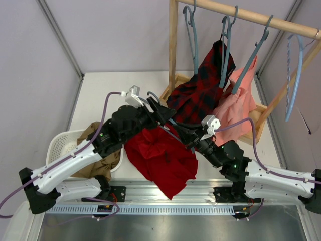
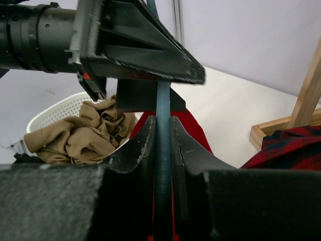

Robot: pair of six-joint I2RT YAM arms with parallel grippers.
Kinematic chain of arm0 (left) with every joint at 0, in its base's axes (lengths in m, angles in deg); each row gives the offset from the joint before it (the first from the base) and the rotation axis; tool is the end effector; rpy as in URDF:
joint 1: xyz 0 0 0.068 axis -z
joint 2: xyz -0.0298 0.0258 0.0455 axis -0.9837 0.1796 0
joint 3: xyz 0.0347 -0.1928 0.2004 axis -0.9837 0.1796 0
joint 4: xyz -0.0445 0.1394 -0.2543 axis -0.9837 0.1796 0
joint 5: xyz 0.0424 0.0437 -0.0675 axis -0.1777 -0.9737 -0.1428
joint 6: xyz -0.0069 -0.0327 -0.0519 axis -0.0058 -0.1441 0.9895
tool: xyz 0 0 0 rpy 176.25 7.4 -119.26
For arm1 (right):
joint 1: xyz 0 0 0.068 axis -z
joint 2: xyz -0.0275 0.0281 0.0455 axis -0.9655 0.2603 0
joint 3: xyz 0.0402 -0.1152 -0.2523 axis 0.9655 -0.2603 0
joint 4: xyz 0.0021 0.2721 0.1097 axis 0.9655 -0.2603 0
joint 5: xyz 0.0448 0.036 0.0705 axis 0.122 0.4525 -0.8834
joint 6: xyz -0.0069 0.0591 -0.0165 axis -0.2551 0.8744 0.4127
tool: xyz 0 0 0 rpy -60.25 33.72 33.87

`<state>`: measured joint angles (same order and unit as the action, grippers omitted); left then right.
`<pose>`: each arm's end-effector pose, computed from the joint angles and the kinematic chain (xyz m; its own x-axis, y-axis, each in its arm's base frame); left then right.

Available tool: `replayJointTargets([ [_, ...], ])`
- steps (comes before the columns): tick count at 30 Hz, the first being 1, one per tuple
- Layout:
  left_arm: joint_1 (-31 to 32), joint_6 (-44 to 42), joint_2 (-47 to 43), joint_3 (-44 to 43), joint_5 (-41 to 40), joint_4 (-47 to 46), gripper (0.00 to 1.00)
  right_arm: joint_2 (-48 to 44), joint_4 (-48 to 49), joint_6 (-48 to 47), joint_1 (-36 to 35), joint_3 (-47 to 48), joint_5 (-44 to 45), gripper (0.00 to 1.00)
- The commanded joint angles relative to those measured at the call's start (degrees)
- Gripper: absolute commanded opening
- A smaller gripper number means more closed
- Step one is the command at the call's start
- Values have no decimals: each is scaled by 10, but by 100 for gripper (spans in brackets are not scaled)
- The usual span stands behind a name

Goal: Place the skirt on the hanger

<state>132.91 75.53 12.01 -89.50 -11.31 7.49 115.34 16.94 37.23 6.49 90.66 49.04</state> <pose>0.1730 -0.2147 0.3942 -0.6158 -0.5406 -0.5732 0.2572 0.5498 -0.7947 0.1002 0.2082 0.3430 0.1415 0.3086 -0.9406 -0.7447 0.6592 0.1043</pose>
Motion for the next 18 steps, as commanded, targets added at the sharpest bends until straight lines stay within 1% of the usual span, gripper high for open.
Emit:
replayJointTargets([
  [1, 21, 29, 26, -29, -5, -60, 79, -1, 50, -15, -2, -1, -9, 0],
  [4, 31, 35, 39, -28, 1, -78, 74, 6, 46, -27, 0, 0, -12, 0],
  [5, 33, 33, 41, -30, -2, -82, 70, 10, 42, -28, 0, -1, -12, 0],
  [6, 39, 32, 43, -29, -5, -84, 69, 12, 39, -30, 0, -3, -12, 0],
  [11, 42, 34, 43, -26, -11, -98, 59, 16, 43, -23, 2, -23, -9, 0],
  [18, 48, 35, 49, -23, -4, -113, 52, 32, 66, -13, 10, -36, -6, 0],
])
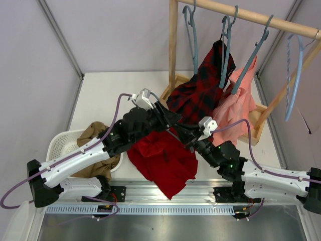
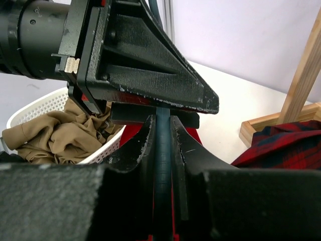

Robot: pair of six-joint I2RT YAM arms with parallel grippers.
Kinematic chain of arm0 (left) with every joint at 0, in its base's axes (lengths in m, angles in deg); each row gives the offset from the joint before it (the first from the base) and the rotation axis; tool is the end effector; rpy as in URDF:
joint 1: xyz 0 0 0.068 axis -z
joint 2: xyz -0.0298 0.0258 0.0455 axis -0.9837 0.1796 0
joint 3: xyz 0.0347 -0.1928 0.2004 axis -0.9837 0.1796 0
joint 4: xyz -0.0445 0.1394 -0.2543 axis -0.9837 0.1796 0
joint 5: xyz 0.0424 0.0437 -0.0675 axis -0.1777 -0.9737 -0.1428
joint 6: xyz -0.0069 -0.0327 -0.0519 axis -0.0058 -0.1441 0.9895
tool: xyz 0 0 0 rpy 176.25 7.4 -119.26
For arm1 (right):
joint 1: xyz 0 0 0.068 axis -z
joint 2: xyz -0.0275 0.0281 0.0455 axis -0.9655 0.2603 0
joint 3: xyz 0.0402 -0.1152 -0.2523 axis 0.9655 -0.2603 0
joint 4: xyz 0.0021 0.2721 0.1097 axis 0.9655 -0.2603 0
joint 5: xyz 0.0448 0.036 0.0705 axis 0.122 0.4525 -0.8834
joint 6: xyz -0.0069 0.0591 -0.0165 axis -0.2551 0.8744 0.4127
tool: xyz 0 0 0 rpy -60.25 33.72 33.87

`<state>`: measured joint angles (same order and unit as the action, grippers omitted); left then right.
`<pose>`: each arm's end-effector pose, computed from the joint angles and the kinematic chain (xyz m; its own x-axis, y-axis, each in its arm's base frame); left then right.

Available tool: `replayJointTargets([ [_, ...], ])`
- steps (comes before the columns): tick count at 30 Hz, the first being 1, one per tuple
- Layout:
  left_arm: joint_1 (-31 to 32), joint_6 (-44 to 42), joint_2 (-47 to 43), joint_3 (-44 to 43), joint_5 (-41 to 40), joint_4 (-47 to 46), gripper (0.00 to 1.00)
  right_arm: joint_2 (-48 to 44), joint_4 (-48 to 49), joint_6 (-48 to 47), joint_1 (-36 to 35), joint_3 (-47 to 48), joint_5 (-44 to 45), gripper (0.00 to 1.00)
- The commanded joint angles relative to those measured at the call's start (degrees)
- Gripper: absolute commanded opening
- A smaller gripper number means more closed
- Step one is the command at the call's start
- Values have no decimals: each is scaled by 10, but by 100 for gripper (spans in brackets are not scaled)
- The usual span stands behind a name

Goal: Place the skirt on the hanger

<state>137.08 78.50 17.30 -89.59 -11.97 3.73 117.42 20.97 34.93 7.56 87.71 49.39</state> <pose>0.1718 -0.2490 0.3777 -0.6682 -0.5166 -0.5353 0.2471 0.5246 -0.8147 0.1066 0.2117 0.3226 0.1699 0.2632 -0.9497 -0.7213 0.6899 0.0621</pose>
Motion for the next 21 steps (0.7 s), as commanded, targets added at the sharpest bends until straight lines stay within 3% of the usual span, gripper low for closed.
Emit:
replayJointTargets([
  [1, 5, 5, -3, -23, 1, -75, 50, 13, 30, 11, -1, -6, -11, 0],
  [6, 5, 1, -6, 2, -8, -98, 38, 20, 34, 20, -1, -2, -14, 0],
  [12, 6, -11, -48, 64, -70, -165, 8, 16, 17, 64, -1, -3, -22, 0],
  [16, 5, -23, -71, 73, -85, -178, 2, 21, -18, 71, -3, -1, -13, 1],
  [17, 5, -25, -72, 72, -88, -173, 2, 21, -27, 73, -4, 3, -10, 3],
  [21, 3, -47, -79, 77, -111, -148, 2, -1, -127, 92, -6, 40, -10, 42],
])
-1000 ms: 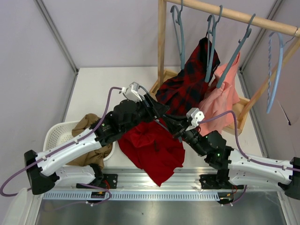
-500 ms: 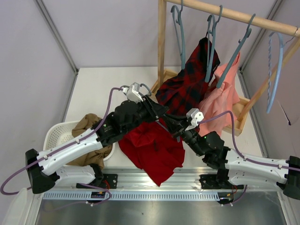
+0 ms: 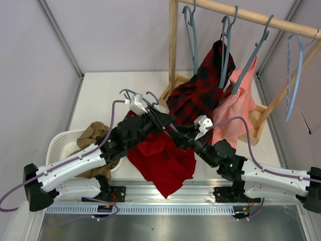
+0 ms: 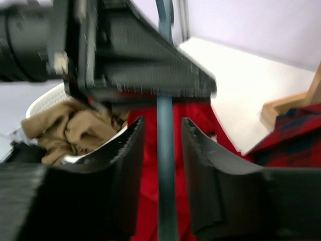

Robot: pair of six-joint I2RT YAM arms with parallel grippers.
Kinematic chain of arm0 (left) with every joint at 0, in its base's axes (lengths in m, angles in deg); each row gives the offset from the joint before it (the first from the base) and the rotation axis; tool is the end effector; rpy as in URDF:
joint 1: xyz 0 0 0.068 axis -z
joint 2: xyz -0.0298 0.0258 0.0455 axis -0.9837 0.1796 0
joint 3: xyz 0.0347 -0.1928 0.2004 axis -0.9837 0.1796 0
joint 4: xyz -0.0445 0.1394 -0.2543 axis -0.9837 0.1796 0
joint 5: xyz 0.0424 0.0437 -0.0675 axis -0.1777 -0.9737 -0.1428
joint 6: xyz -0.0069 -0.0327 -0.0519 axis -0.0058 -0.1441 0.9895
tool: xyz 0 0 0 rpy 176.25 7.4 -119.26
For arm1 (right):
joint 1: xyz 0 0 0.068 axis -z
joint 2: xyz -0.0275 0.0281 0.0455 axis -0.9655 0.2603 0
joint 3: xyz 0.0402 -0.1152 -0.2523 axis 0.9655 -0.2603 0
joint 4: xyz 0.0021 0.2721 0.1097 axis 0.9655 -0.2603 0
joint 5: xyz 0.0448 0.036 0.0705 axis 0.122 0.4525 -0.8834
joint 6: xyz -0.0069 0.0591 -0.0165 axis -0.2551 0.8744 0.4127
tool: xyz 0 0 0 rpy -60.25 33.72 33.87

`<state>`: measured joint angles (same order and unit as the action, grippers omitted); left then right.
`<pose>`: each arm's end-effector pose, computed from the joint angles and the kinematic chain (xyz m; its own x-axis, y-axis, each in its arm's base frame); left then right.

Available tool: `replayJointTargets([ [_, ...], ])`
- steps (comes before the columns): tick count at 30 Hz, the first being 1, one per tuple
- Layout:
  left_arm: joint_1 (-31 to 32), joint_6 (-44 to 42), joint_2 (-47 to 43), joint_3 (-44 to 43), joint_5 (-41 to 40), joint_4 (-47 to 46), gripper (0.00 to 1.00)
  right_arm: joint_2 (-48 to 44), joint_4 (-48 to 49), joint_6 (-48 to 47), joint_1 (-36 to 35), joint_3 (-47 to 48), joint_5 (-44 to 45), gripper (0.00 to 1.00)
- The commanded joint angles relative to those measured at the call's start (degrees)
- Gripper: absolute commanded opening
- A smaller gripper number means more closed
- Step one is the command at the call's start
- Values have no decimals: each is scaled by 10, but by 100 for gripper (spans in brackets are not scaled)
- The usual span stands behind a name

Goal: Place the skirt on the hanger

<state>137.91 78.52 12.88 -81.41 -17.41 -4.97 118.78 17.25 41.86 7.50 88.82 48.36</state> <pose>0.1636 -0.2360 0.3598 -0.5915 -0.6006 -0.5379 0.2569 0.4920 -0.8318 0.1085 0.2190 0.3179 0.0553 0.2832 -0.9575 -0.7448 0.6503 0.1493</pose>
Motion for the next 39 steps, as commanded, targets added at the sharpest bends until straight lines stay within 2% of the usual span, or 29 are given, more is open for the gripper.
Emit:
replayJointTargets([
  [1, -5, -65, -38, -1, -62, -60, 1, -23, -137, 30, -5, 36, -1, 45],
  [3, -17, -79, -47, 16, -53, -63, 2, -53, -193, 59, -5, 55, -4, 54],
  [4, -22, -88, -50, 21, -48, -61, 1, -67, -251, 69, -5, 59, -7, 55],
  [7, -49, -98, -72, 49, -22, -61, 1, -126, -343, 115, -5, 65, -21, 61],
  [9, -68, -103, -86, 63, -16, -50, 2, -171, -408, 145, -5, 59, -22, 62],
  [14, -111, -96, -109, 90, -4, -42, 2, -213, -457, 183, -11, 15, -30, 60],
  [18, -128, -96, -118, 95, -1, -28, 2, -179, -414, 214, -28, -21, -34, 62],
  [21, -135, -98, -123, 101, -7, -24, 2, -115, -365, 225, -64, -30, -9, 62],
  [24, -148, -95, -121, 109, -9, -25, 2, -35, -303, 220, -125, -29, 88, 63],
  [27, -162, -90, -115, 114, -6, -27, 2, 43, -216, 189, -160, -29, 150, 63],
  [32, -191, -74, -99, 112, 20, -34, 2, 139, -24, 223, -157, -51, 172, 59],
  [36, -197, -68, -90, 109, 39, -44, 2, 235, 67, 249, -145, -48, 178, 56],
  [39, -198, -65, -88, 106, 49, -45, 2, 276, 120, 261, -116, -45, 143, 57],
])
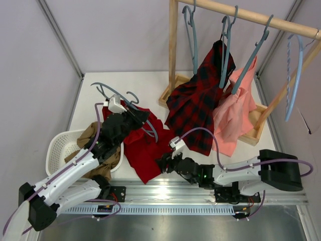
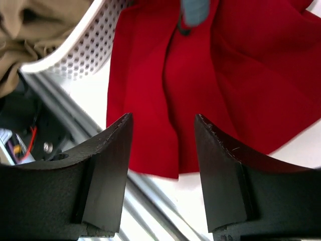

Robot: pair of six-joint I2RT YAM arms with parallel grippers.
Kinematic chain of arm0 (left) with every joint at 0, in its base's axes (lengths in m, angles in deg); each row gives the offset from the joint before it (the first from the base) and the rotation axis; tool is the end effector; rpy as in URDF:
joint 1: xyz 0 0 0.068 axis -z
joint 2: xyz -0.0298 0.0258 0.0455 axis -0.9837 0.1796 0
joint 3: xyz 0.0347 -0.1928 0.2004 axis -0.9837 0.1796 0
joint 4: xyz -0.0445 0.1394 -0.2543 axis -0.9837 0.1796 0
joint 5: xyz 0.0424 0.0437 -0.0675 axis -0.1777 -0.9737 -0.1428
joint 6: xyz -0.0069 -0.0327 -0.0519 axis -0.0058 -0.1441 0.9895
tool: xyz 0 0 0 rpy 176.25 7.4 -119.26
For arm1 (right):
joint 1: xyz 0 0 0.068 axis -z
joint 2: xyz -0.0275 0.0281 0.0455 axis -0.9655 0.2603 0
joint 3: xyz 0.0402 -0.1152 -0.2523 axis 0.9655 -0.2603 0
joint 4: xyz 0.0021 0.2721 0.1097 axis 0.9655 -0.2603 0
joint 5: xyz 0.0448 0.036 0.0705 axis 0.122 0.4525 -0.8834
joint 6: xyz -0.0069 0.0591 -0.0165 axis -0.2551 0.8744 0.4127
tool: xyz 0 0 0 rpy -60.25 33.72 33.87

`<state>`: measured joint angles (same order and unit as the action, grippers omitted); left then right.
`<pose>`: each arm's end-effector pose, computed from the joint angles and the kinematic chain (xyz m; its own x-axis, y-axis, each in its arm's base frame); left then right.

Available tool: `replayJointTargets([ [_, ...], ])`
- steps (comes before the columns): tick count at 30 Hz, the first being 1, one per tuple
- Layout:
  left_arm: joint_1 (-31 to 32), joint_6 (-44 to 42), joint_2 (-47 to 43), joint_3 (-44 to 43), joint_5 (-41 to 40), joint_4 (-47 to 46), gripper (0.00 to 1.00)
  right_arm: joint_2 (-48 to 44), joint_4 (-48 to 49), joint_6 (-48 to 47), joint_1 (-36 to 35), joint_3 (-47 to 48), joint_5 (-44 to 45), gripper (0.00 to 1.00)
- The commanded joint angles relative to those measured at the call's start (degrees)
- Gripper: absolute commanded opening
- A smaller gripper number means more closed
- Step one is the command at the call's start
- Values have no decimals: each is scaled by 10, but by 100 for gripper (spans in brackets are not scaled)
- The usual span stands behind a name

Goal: Place the skirt on the hanger

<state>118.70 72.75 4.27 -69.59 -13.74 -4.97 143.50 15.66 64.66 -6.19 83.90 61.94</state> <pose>0.2047 -0.1504 0.3144 -0.4253 -0.6617 -0.6175 0.1176 0.6361 -0.7626 0.0700 0.2798 0.1736 -0.3663 0.0466 -0.9293 -0.6444 0.7078 0.2895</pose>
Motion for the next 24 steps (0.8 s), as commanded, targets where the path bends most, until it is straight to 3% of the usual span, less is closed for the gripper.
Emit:
replayJointTargets([
  [1, -6, -7, -2, -12, 13, -44, 2, 36, 147, 36, 32, 6, -9, 57],
  [6, -7, -10, -8, -6, 9, -40, 2, 76, 196, 63, 77, 18, -23, 56],
  [8, -7, -10, -11, -9, 5, -36, 2, 97, 208, 126, 82, 25, -11, 54],
  [13, -10, -12, -14, -10, -10, -31, 2, 124, 244, 170, 74, 27, -13, 54],
  [19, -18, -5, -16, -25, -2, -2, 2, 192, 329, 176, 75, 23, -34, 53],
  [24, -24, 14, -15, -38, 16, 19, 2, 233, 377, 147, 75, 30, -2, 52],
])
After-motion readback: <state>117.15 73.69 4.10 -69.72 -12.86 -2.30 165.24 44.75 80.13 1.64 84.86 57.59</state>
